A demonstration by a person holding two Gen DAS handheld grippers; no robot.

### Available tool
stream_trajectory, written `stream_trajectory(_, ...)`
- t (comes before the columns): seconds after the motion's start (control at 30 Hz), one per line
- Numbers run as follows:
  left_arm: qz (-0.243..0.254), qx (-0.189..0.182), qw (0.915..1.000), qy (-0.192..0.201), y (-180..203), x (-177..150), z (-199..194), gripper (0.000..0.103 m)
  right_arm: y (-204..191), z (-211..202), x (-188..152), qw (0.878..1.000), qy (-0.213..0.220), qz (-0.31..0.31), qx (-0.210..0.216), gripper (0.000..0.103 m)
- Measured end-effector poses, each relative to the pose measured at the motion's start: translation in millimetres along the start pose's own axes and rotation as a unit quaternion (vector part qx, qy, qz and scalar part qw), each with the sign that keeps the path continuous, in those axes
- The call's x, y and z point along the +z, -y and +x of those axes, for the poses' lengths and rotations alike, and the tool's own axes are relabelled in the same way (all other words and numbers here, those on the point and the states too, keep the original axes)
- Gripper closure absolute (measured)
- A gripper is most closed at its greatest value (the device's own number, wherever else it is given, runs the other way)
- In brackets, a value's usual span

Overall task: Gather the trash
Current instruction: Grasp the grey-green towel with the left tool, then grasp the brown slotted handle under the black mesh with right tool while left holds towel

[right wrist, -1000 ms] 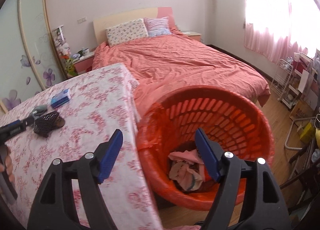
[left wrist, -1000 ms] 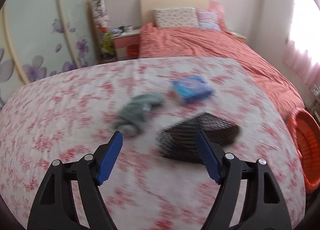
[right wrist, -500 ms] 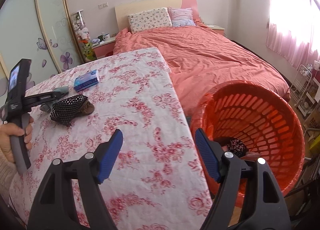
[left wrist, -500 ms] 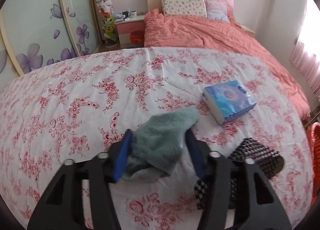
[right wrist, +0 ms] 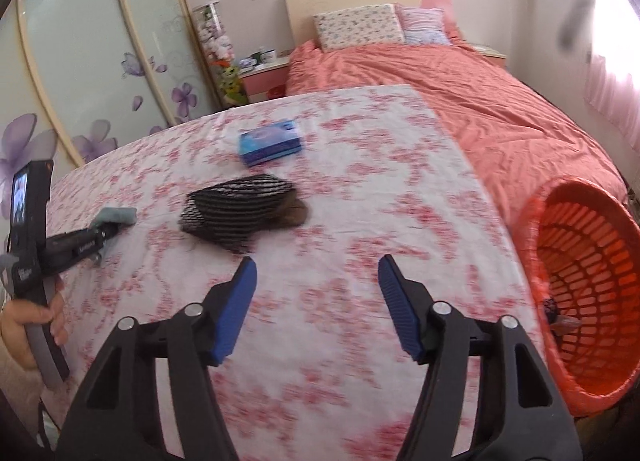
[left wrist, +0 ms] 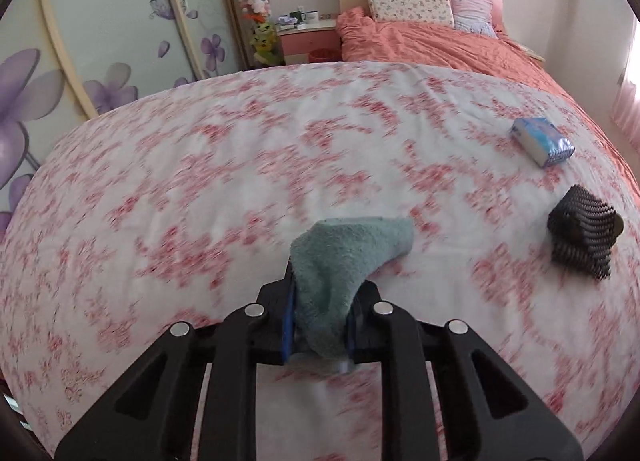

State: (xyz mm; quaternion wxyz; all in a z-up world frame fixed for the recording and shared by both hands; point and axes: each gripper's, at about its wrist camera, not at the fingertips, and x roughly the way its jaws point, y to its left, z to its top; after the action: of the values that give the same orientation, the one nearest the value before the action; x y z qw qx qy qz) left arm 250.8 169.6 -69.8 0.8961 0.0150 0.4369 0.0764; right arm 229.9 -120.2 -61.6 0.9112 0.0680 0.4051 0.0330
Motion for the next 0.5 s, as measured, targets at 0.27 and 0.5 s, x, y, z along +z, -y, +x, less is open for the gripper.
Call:
stream_trajectory(0.27,-0.011,0.0,0.9999,0.006,-6,-5,-6,0.082,-55,36,18,1.0,-0.014,-0.024,0.004,0.062)
stream_trajectory(0.5,-0.018,-0.01,0.9998,0.005,-12,-4,-2,0.081,-71,67,23,0.998,-0.043,-0.045,-0.032,0.081)
